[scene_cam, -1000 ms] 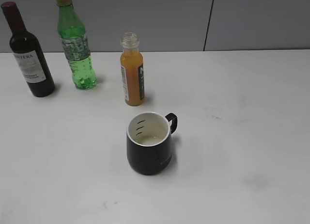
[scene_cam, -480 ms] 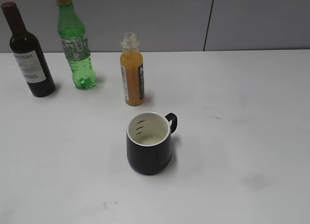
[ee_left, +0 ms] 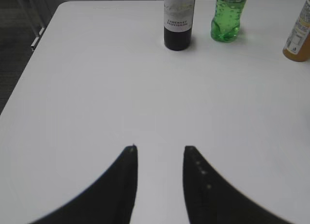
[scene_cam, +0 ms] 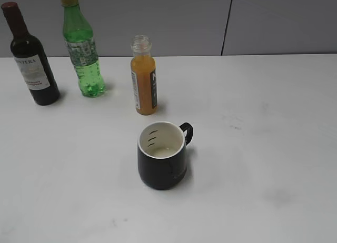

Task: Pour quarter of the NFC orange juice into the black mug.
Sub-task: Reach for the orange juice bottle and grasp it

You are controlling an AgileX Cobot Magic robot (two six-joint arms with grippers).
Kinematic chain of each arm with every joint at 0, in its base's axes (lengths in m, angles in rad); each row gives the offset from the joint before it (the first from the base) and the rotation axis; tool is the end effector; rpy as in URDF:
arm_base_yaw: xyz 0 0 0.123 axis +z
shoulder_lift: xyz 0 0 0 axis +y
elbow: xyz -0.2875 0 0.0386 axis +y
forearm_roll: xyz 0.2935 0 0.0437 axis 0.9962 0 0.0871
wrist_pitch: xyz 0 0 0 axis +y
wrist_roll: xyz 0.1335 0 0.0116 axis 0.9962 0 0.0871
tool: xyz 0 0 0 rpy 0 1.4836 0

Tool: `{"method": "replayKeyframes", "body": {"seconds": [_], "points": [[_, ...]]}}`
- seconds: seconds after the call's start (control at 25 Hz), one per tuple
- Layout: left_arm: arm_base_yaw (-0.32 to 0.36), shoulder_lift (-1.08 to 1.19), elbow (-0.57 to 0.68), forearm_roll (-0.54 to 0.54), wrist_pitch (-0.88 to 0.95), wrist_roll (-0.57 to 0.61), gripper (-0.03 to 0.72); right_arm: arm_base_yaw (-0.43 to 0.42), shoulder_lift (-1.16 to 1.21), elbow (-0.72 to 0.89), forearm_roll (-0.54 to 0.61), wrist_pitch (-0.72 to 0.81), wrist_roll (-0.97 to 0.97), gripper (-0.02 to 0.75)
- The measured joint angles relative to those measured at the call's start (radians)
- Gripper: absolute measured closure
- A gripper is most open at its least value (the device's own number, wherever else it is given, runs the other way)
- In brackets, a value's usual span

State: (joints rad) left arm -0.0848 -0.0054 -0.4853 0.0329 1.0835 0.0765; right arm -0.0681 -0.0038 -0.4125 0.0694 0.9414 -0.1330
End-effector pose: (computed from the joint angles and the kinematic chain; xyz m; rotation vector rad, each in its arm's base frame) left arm 0.0678 -0.0019 0.2720 0.1655 2.0695 0.0345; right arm 0.0846 0.0018 0.2625 -0.0599 2.0062 -0.0461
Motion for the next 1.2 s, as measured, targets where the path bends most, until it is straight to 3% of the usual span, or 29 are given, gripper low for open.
{"method": "replayKeyframes", "body": {"seconds": [0.08,0.24,0.32,0.64,0.88,1.2], "points": [[0.000,0.000,0.000,0.000,-0.003,0.000,0.381,0.000,0.000,0.000,0.000,0.000,0.000,0.224],[0.000,0.000,-0.016,-0.002,-0.092,0.000,0.083,0.000,0.000,0.000,0.001,0.000,0.000,0.224],[0.000,0.021,-0.022,-0.009,-0.193,0.000,0.038,0.000,0.000,0.000,0.001,0.000,0.000,0.224],[0.000,0.347,-0.022,-0.012,-0.701,0.013,0.011,0.000,0.000,0.000,0.002,0.000,0.000,0.224],[-0.014,0.676,-0.022,-0.013,-1.183,0.015,0.011,0.000,0.000,0.000,0.003,0.000,0.000,0.224],[-0.185,1.092,-0.022,-0.012,-1.532,-0.002,0.011,0.000,0.000,0.000,0.004,0.000,0.000,0.224]]}}
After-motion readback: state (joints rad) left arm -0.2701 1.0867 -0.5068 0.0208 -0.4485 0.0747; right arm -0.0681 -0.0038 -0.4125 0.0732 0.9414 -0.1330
